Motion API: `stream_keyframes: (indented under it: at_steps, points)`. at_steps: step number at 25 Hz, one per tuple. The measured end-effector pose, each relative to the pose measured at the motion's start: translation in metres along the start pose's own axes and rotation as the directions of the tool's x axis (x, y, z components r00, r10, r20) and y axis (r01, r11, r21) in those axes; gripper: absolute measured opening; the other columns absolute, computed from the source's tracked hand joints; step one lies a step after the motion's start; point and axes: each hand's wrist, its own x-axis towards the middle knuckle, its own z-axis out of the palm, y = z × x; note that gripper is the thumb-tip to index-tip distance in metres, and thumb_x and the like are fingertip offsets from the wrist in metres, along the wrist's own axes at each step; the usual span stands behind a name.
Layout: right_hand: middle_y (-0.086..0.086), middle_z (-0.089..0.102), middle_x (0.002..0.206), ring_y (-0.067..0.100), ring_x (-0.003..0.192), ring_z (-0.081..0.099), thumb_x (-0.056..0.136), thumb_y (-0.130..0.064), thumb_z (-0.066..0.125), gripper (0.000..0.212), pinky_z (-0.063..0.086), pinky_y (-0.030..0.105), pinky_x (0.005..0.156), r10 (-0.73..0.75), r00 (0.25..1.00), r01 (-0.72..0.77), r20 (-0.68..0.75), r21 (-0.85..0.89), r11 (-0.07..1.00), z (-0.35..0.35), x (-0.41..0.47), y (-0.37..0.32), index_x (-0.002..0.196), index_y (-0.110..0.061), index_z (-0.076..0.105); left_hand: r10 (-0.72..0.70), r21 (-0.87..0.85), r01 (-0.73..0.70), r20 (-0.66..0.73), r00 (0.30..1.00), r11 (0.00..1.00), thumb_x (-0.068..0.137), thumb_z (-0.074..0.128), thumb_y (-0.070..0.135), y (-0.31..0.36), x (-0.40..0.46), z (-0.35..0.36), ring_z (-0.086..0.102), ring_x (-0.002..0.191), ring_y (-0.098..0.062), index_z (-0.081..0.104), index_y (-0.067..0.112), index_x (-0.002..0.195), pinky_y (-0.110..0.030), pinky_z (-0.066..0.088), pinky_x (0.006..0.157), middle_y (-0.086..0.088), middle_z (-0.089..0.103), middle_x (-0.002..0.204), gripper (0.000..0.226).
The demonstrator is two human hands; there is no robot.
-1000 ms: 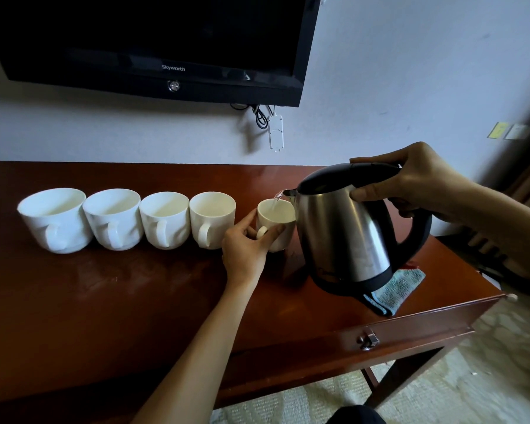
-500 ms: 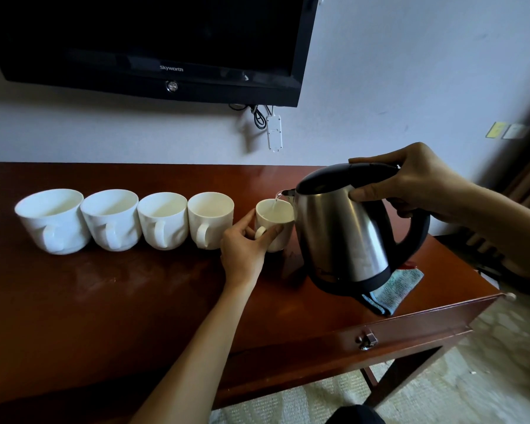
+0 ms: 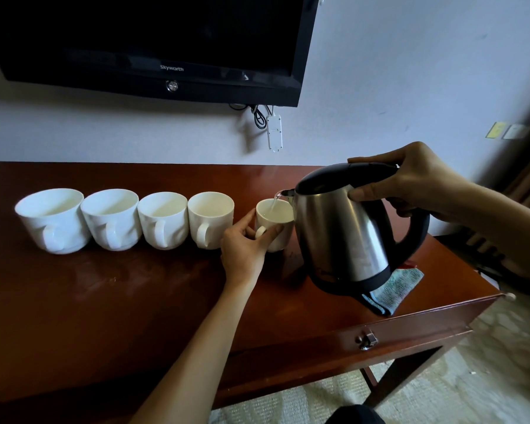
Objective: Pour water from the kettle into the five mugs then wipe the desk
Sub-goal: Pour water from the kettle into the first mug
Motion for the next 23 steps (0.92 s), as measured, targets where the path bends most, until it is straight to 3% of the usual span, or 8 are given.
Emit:
stream_keyframes:
  at_steps: [5,13,19,23]
  points:
    - [-0.002,0.036,0.045,0.017,0.040,0.027,0.065,-0.015,0.091,0.053,0.027,0.025,0.043,-0.003,1.000,0.003,0.000,-0.006,1.000,0.0005,0.0001,0.0000,0.115,-0.023,0.077,0.008,-0.017,-0.008,0.003,1.000,1.000,0.061,0.077,0.072,-0.0006,0.0001,-0.0005,0.040,0.054,-0.006,0.065,0.017,0.135,-0.033,0.045,0.061,0.005,0.044,0.055,0.093]
    - [0.002,0.036,0.048,0.017,0.040,0.027,0.064,-0.014,0.092,0.050,0.026,0.024,0.043,0.000,1.000,0.000,-0.002,-0.003,1.000,0.0005,0.0005,-0.0008,0.111,-0.023,0.078,-0.002,-0.020,0.002,0.001,1.000,1.000,0.062,0.073,0.072,0.0005,-0.0016,-0.0008,0.040,0.053,-0.006,0.067,0.018,0.133,-0.039,0.045,0.060,0.008,0.043,0.053,0.090]
    - [0.000,0.036,0.046,0.017,0.040,0.027,0.062,-0.017,0.092,0.052,0.027,0.026,0.045,-0.009,1.000,0.009,0.001,-0.012,1.000,0.0006,0.0003,-0.0003,0.112,-0.024,0.078,0.011,0.019,-0.011,-0.009,1.000,1.000,0.074,0.086,0.045,-0.0008,-0.0002,-0.0002,0.040,0.052,-0.007,0.065,0.017,0.135,-0.036,0.044,0.062,0.009,0.042,0.053,0.070]
    - [0.001,0.036,0.047,0.018,0.041,0.027,0.058,-0.020,0.092,0.055,0.027,0.027,0.046,-0.013,1.000,0.013,-0.001,-0.005,1.000,0.0004,0.0001,0.0008,0.112,-0.024,0.078,0.000,0.015,0.000,-0.012,1.000,1.000,0.074,0.084,0.045,0.0009,-0.0009,0.0007,0.041,0.055,-0.007,0.064,0.016,0.136,-0.042,0.047,0.063,0.007,0.044,0.055,0.072]
